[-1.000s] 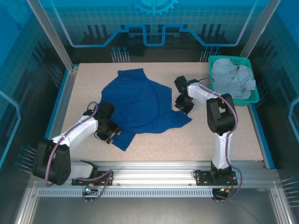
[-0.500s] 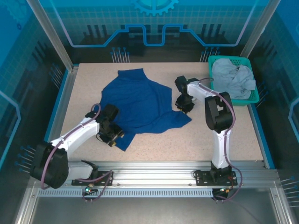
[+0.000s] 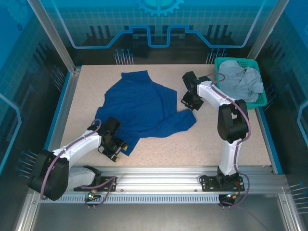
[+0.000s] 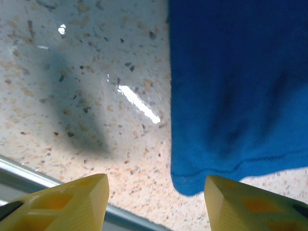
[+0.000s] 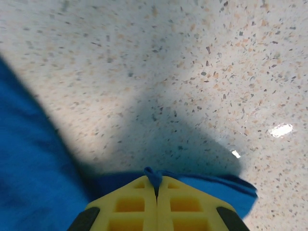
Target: Fold and stack the t-shirts
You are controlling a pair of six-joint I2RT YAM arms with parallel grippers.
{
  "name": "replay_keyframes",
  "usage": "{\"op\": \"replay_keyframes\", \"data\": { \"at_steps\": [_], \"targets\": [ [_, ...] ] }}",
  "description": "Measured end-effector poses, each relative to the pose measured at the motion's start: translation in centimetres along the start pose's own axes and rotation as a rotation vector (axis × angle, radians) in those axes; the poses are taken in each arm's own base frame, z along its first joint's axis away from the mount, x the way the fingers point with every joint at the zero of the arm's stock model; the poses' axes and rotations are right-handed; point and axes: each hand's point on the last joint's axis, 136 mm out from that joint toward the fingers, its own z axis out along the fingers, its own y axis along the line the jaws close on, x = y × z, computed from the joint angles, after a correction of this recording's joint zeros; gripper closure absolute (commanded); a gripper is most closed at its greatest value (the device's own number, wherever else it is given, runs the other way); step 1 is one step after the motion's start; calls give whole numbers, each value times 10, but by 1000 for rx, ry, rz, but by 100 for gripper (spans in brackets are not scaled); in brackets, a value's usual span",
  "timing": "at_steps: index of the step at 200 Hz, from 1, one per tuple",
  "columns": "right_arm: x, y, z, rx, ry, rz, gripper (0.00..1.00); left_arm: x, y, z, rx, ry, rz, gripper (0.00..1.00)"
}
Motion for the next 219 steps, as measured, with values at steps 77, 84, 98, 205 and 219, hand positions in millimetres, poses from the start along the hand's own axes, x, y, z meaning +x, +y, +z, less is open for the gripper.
{"op": "replay_keyframes", "data": {
  "at_steps": [77, 84, 98, 205, 219],
  "targets": [
    [19, -5, -25, -59, -4, -77, 100, 6, -20, 17, 3, 10, -30, 63],
    [20, -8, -28, -63, -6, -80, 100, 6, -18, 18, -10, 10, -35, 68],
    [21, -10, -37, -76, -17, -87, 100, 6, -14, 18, -43, 4, -46, 83],
    [14, -61, -120, -107, -211, -140, 100, -42, -17, -116, 105, -512, 117, 100],
    [25, -81, -131, -105, -238, -140, 100, -47, -2, -138, 135, -586, 108, 100]
  ]
}}
